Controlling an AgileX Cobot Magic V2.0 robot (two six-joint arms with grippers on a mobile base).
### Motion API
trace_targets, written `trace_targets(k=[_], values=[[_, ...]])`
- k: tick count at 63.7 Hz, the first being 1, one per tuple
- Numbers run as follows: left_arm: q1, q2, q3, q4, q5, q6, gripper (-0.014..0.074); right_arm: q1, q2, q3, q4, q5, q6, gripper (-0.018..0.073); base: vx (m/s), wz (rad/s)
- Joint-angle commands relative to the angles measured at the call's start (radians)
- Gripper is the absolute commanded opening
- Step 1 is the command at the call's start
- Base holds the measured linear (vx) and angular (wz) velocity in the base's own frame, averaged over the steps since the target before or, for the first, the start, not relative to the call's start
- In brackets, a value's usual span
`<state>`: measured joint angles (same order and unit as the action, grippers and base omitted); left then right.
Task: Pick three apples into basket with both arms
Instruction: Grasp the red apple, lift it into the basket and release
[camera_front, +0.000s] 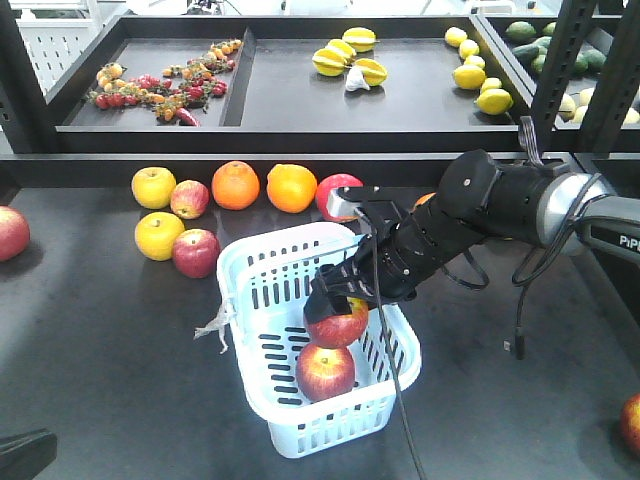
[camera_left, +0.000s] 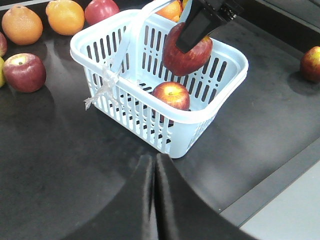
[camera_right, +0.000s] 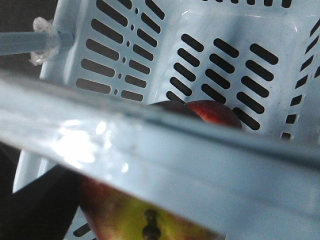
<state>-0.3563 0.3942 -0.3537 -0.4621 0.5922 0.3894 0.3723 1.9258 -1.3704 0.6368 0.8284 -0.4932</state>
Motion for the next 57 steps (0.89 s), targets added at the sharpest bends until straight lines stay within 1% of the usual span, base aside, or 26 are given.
trace_targets(k=[1,6,12,21,26,32,37,43,45,46,47,51,56,57], values=[[-0.004,0.007,-0.025,-0.026,-0.065,-0.007,-0.0007,-0.001,-0.053,-0.027,0.036,-0.028,-0.011,0.0668,0.0,0.0],[-0.004,0.007,-0.025,-0.026,-0.065,-0.007,-0.0007,-0.001,-0.053,-0.027,0.036,-0.028,-0.008,0.0709,0.0,0.0],[-0.004,0.007,-0.025,-0.026,-0.065,-0.007,-0.0007,-0.001,-0.053,-0.027,0.036,-0.027,-0.005,0.0704,0.0,0.0],[-0.004,0.007,-0.025,-0.026,-0.065,-0.007,-0.0007,-0.001,-0.058,-0.027,0.04,-0.015,0.023,0.066,0.0,0.0],[-0.004,0.007,-0.025,-0.026,-0.065,-0.007,-0.0007,-0.001,-0.069,-0.028,0.04,0.01,0.036,0.0604,0.0,0.0],[-0.004,0.007,-0.025,-0.026,-0.065,-0.007,-0.0007,-0.001,-0.092,-0.028,0.032,0.05,0.042,0.0503,0.0,0.0],[-0.004,0.007,-0.025,-0.026,-0.065,-0.007,-0.0007,-0.001,-0.119,-0.028,0.01,0.082,0.043,0.0386,0.0,0.0],[-0.004,0.007,-0.025,-0.026,-0.065,-0.007,-0.0007,-0.001,-0.155,-0.028,-0.03,0.111,0.051,0.0216,0.0,0.0],[-0.004,0.007,-0.025,-0.026,-0.065,-0.007,-0.0007,-0.001,-0.167,-0.028,-0.052,0.118,0.061,0.0146,0.0,0.0],[-0.004,0.007,-0.025,-0.026,-0.065,-0.007,-0.0007,-0.001,-0.173,-0.028,-0.057,0.12,0.066,0.0132,0.0,0.0],[-0.004,0.007,-0.025,-0.026,-0.065,-0.007,-0.0007,-0.001,-0.18,-0.028,-0.07,0.125,0.07,0.009,0.0,0.0],[-0.004,0.007,-0.025,-0.026,-0.065,-0.007,-0.0007,-0.001,-0.21,-0.028,-0.115,0.142,0.077,-0.0016,0.0,0.0],[-0.004,0.007,-0.025,-0.026,-0.065,-0.007,-0.0007,-0.004,-0.246,-0.028,-0.177,0.17,0.13,-0.0011,0.0,0.0],[-0.004,0.007,-0.025,-0.026,-0.065,-0.007,-0.0007,-0.004,-0.252,-0.028,-0.202,0.175,0.143,-0.001,0.0,0.0]])
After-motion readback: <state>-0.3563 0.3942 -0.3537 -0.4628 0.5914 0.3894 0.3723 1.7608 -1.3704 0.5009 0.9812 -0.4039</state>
